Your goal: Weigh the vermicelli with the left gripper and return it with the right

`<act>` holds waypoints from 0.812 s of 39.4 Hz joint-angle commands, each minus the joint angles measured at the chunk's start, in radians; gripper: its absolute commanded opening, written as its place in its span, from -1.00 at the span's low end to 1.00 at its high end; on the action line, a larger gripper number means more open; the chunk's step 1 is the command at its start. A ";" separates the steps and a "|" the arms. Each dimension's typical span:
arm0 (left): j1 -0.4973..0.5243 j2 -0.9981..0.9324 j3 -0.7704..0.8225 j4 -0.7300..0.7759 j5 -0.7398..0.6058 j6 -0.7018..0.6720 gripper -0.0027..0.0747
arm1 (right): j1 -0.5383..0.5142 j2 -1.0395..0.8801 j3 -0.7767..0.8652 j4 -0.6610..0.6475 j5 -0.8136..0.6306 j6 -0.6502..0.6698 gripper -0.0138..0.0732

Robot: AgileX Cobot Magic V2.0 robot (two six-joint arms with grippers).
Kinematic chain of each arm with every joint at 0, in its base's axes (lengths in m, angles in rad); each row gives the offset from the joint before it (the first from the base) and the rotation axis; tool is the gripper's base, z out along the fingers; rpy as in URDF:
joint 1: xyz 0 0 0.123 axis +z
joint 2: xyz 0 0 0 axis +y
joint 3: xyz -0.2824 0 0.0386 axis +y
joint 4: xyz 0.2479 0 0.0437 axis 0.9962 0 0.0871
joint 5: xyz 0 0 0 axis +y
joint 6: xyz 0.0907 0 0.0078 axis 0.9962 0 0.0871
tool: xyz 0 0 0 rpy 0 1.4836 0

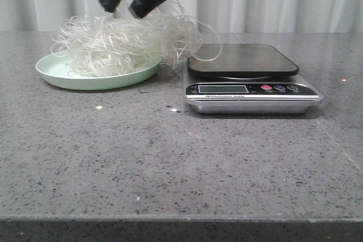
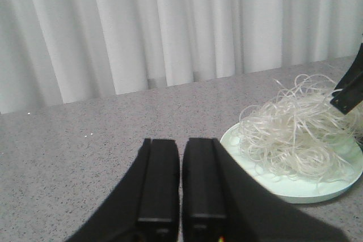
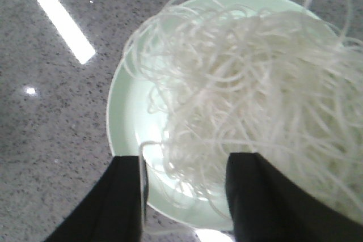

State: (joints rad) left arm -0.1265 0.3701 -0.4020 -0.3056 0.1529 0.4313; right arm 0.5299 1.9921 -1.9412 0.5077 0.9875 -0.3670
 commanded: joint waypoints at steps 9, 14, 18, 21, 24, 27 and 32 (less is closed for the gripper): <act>0.003 0.004 -0.027 -0.014 -0.075 -0.013 -0.58 | -0.051 -0.158 -0.034 -0.158 0.008 0.001 0.32; 0.003 0.004 -0.027 -0.014 -0.075 -0.013 -0.58 | -0.074 -0.201 -0.034 -0.159 0.008 0.001 0.29; 0.003 0.004 -0.027 -0.014 -0.075 -0.013 -0.58 | -0.100 -0.243 -0.034 -0.159 0.015 0.001 0.12; 0.003 0.004 -0.027 -0.014 -0.075 -0.013 -0.58 | -0.119 -0.275 -0.034 -0.159 0.030 0.001 -0.07; 0.003 0.004 -0.027 -0.014 -0.075 -0.013 -0.58 | -0.138 -0.308 -0.034 -0.159 0.050 0.001 -0.30; 0.003 0.004 -0.027 -0.014 -0.075 -0.013 -0.58 | -0.157 -0.336 -0.032 -0.159 0.060 0.001 -0.32; 0.003 0.004 -0.027 -0.014 -0.075 -0.013 -0.58 | -0.194 -0.381 -0.031 -0.163 0.060 0.001 -0.33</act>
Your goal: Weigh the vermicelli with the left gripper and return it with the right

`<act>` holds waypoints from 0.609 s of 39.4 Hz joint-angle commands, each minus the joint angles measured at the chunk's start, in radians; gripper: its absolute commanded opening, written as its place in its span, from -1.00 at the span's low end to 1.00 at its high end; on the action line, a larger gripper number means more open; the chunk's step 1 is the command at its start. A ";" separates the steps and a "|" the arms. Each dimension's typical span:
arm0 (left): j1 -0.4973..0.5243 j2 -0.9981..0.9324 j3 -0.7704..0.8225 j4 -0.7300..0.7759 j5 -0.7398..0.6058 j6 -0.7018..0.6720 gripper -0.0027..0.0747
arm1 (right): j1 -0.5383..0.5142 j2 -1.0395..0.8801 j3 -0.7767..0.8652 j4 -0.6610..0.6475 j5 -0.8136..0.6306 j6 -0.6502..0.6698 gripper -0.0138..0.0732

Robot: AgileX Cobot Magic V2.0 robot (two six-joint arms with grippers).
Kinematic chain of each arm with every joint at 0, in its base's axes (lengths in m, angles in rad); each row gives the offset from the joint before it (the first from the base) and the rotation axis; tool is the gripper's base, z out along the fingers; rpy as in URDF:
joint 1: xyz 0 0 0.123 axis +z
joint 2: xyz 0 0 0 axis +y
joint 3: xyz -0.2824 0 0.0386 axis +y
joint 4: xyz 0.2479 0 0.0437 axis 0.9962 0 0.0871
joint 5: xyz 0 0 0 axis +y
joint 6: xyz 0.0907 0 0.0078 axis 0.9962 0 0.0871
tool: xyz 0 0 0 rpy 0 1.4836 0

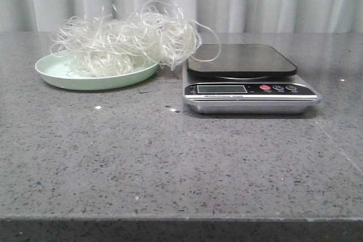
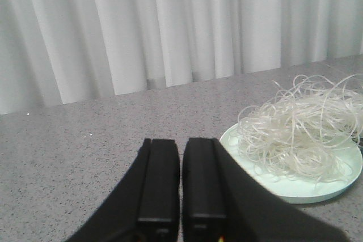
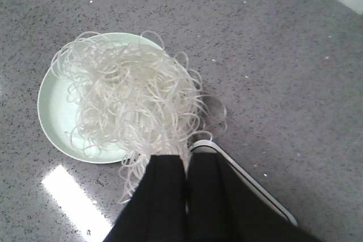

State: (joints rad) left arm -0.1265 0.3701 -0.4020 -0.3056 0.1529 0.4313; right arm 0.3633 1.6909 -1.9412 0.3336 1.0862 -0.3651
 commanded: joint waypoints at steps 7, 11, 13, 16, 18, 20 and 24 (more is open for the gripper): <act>0.003 0.004 -0.027 -0.014 -0.077 -0.013 -0.58 | -0.098 -0.164 0.037 0.011 -0.101 0.032 -0.33; 0.003 0.004 -0.027 -0.014 -0.077 -0.013 -0.58 | -0.142 -0.245 0.157 0.011 -0.209 0.049 -0.33; 0.003 0.004 -0.027 -0.014 -0.077 -0.013 -0.58 | -0.160 -0.291 0.233 0.011 -0.269 0.049 -0.33; 0.003 0.004 -0.027 -0.014 -0.077 -0.013 -0.58 | -0.182 -0.368 0.361 0.011 -0.354 0.049 -0.33; 0.003 0.004 -0.027 -0.014 -0.077 -0.013 -0.58 | -0.200 -0.419 0.444 0.011 -0.416 0.049 -0.33; 0.003 0.004 -0.027 -0.014 -0.077 -0.013 -0.58 | -0.218 -0.468 0.530 0.011 -0.468 0.049 -0.33; 0.003 0.004 -0.027 -0.014 -0.077 -0.013 -0.58 | -0.256 -0.568 0.700 0.011 -0.565 0.049 -0.33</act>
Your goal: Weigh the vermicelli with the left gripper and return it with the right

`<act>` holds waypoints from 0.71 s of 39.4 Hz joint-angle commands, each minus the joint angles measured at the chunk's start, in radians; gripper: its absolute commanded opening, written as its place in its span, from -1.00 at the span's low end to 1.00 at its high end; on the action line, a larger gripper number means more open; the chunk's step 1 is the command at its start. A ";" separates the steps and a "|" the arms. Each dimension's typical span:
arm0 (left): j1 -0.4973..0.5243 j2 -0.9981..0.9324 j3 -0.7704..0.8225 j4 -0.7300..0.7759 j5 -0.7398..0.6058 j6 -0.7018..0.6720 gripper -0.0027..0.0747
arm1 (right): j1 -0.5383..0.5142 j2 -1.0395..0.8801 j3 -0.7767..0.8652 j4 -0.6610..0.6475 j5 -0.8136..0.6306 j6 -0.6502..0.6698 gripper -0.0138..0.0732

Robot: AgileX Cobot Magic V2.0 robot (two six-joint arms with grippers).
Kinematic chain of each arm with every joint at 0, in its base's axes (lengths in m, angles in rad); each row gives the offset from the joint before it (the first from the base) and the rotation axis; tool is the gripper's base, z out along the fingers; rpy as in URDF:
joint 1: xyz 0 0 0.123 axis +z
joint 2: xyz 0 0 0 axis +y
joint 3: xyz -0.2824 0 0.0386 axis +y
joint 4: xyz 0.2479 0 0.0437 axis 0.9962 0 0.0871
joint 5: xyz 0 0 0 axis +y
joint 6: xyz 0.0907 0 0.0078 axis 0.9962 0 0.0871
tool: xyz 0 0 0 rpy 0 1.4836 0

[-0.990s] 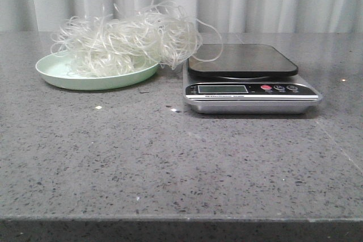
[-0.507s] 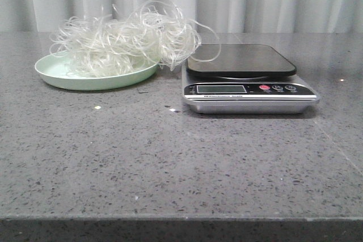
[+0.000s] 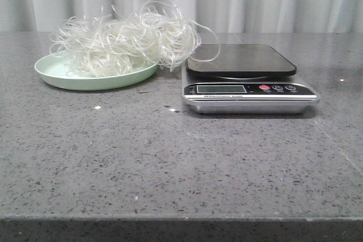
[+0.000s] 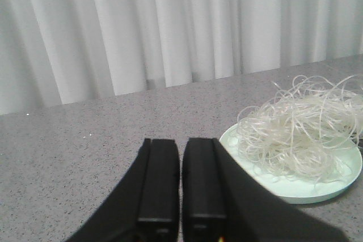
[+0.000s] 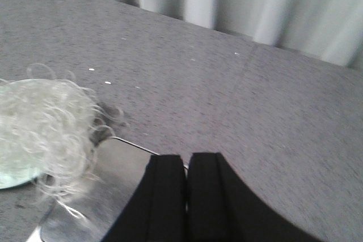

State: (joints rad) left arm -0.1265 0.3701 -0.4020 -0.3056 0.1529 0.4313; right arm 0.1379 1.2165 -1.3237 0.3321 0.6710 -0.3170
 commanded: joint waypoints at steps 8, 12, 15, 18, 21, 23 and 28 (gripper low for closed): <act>0.003 0.004 -0.027 -0.014 -0.077 -0.013 -0.58 | -0.104 -0.297 0.416 0.012 -0.340 0.001 -0.33; 0.003 0.004 -0.027 -0.014 -0.077 -0.013 -0.58 | -0.129 -0.394 0.547 0.012 -0.424 0.001 -0.33; 0.003 0.004 -0.027 -0.014 -0.077 -0.013 -0.58 | -0.136 -0.457 0.641 0.012 -0.478 0.001 -0.33; 0.003 0.004 -0.027 -0.014 -0.077 -0.013 -0.58 | -0.136 -0.525 0.721 0.012 -0.532 0.001 -0.33; 0.003 0.004 -0.027 -0.014 -0.077 -0.013 -0.58 | -0.136 -0.596 0.808 0.012 -0.584 0.001 -0.33; 0.003 0.004 -0.027 -0.014 -0.077 -0.013 -0.58 | -0.136 -0.635 0.859 0.012 -0.611 0.001 -0.33; 0.003 0.004 -0.027 -0.014 -0.077 -0.013 -0.58 | -0.136 -0.713 0.945 0.012 -0.684 0.001 -0.33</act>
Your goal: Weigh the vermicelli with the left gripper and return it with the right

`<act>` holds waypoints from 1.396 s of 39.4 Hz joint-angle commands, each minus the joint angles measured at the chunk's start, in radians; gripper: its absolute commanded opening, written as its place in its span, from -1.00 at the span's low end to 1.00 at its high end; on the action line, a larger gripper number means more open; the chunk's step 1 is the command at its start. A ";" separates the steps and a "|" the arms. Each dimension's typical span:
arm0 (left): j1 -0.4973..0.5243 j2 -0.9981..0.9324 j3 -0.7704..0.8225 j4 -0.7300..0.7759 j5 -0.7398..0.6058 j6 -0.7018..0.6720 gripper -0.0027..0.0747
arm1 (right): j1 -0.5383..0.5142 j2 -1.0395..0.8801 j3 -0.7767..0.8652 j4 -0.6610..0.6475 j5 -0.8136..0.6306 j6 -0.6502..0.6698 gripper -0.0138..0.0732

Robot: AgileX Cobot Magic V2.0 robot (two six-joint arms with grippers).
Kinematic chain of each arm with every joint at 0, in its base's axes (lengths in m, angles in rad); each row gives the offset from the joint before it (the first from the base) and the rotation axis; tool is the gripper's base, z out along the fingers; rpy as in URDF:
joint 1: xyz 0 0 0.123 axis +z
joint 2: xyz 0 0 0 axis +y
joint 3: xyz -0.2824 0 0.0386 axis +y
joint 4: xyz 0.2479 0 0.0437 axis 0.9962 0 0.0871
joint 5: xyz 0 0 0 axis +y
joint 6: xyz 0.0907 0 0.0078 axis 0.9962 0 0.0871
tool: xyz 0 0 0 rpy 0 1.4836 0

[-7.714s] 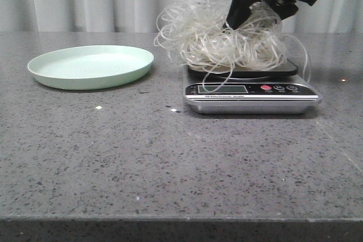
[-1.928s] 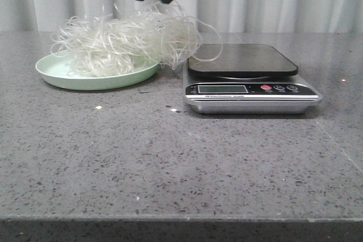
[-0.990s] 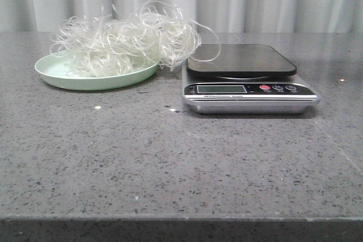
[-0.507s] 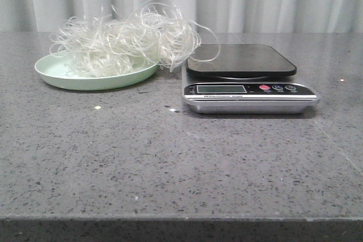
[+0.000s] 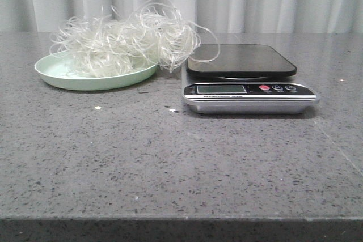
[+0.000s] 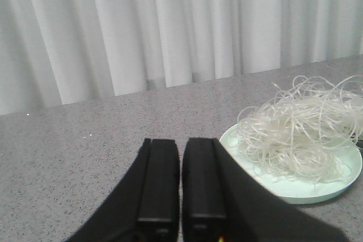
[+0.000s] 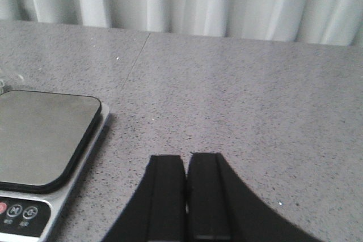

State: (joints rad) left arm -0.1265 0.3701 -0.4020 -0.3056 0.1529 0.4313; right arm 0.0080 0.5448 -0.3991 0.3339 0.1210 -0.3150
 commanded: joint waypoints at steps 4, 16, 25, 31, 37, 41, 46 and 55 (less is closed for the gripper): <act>0.003 0.004 -0.027 -0.014 -0.077 -0.013 -0.58 | -0.006 -0.074 0.070 0.010 -0.181 -0.001 -0.33; 0.003 0.004 -0.027 -0.014 -0.077 -0.013 -0.58 | -0.006 -0.075 0.092 0.010 -0.163 -0.001 -0.33; 0.003 0.004 -0.027 -0.014 -0.077 -0.013 -0.58 | -0.006 -0.075 0.092 0.010 -0.163 -0.001 -0.33; 0.003 0.004 -0.027 -0.014 -0.077 -0.013 -0.58 | -0.006 -0.075 0.092 0.010 -0.163 -0.001 -0.33; 0.003 0.004 -0.027 -0.014 -0.077 -0.013 -0.58 | -0.006 -0.075 0.092 0.010 -0.163 -0.001 -0.33; 0.003 0.004 -0.027 -0.014 -0.077 -0.013 -0.58 | -0.006 -0.075 0.092 0.010 -0.163 -0.001 -0.33; 0.003 0.004 -0.022 -0.014 -0.077 -0.013 -0.58 | -0.006 -0.075 0.092 0.010 -0.163 -0.001 -0.33; 0.019 -0.044 0.024 0.039 -0.083 -0.054 -0.58 | -0.006 -0.075 0.092 0.010 -0.163 -0.001 -0.33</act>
State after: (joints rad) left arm -0.1197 0.3420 -0.3672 -0.2906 0.1507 0.4192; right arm 0.0074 0.4675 -0.2798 0.3398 0.0327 -0.3148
